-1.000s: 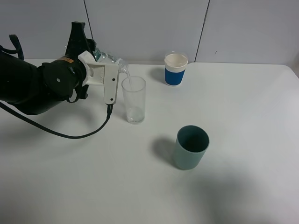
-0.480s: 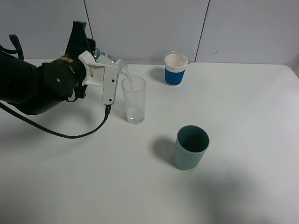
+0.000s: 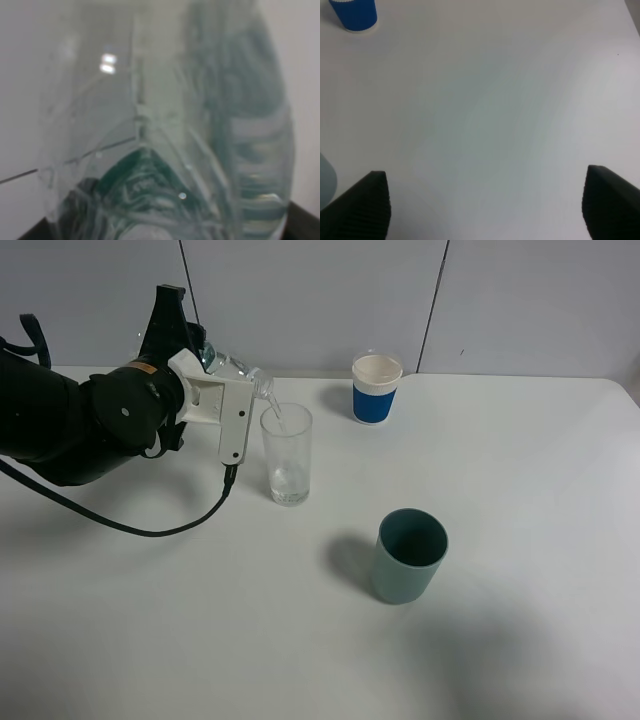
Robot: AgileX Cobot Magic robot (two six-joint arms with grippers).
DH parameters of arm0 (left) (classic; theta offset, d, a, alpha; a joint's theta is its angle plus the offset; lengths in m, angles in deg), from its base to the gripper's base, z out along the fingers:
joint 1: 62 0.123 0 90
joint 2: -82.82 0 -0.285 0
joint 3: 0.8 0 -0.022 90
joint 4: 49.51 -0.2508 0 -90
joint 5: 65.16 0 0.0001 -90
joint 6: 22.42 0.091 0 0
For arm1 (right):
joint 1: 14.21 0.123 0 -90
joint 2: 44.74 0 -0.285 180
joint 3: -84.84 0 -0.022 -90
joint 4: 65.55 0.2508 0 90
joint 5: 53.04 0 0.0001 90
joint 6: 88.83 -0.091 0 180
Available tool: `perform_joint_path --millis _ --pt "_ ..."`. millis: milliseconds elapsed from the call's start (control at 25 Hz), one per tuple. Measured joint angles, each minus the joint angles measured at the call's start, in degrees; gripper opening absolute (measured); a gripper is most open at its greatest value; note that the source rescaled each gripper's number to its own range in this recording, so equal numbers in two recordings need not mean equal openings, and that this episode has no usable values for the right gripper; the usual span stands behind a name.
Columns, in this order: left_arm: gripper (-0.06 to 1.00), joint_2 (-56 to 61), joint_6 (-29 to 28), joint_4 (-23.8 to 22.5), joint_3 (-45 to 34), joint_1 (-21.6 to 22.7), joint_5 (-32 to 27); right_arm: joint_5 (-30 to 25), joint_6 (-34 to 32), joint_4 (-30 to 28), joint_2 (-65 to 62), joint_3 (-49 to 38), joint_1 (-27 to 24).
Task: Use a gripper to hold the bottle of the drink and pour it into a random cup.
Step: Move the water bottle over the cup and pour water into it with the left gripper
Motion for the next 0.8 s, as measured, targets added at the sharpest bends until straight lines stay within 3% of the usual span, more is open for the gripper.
perform_joint_path --millis 560,800 --pt "0.05 0.0 0.97 0.08 0.06 0.0 0.41 0.0 0.0 0.0 0.0 0.0 0.0" --pt "0.05 0.0 1.51 2.27 1.97 0.0 0.84 0.0 0.0 0.0 0.0 0.0 0.0"
